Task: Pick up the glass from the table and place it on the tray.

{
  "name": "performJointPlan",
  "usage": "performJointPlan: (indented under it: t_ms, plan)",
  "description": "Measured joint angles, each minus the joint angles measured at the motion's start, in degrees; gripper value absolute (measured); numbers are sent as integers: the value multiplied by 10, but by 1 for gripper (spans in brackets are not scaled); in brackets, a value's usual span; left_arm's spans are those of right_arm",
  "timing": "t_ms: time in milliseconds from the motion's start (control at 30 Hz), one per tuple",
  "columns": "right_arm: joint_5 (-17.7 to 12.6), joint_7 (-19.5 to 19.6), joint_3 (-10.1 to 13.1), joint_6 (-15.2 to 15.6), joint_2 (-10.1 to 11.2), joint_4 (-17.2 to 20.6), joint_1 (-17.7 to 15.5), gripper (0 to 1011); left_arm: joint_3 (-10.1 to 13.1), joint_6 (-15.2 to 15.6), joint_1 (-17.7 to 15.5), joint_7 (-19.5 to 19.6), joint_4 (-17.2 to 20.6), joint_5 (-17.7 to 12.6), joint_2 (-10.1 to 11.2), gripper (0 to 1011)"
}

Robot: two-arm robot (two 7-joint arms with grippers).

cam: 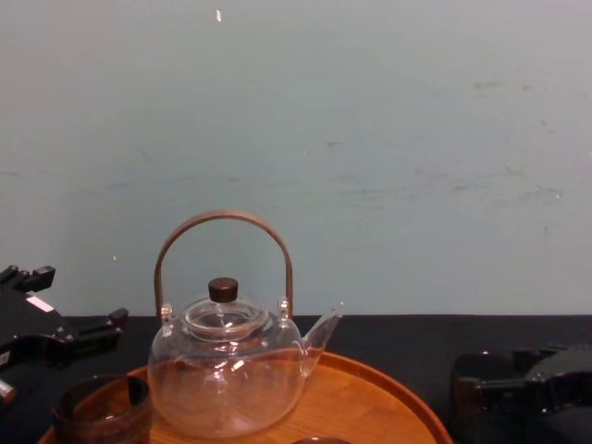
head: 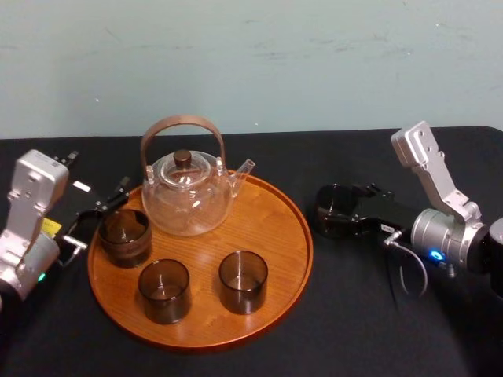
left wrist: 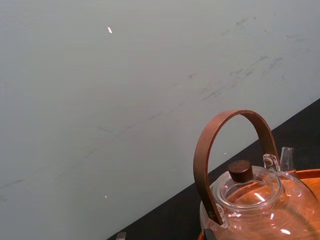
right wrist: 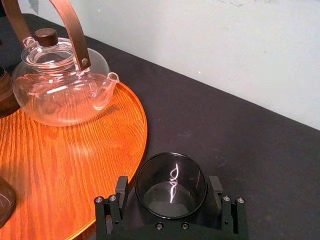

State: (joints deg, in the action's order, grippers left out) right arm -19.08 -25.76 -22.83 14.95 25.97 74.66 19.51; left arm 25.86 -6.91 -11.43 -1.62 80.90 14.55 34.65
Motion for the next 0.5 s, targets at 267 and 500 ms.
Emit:
performJointPlan:
  t_ms: [267,500]
  plan:
    - [2,0,-3,2,-4,-8,6,1002,0,0,0,0,0,0,0,1002]
    - [3,1,-3,6,-6,-13,7,1002,0,0,0,0,0,0,0,1001]
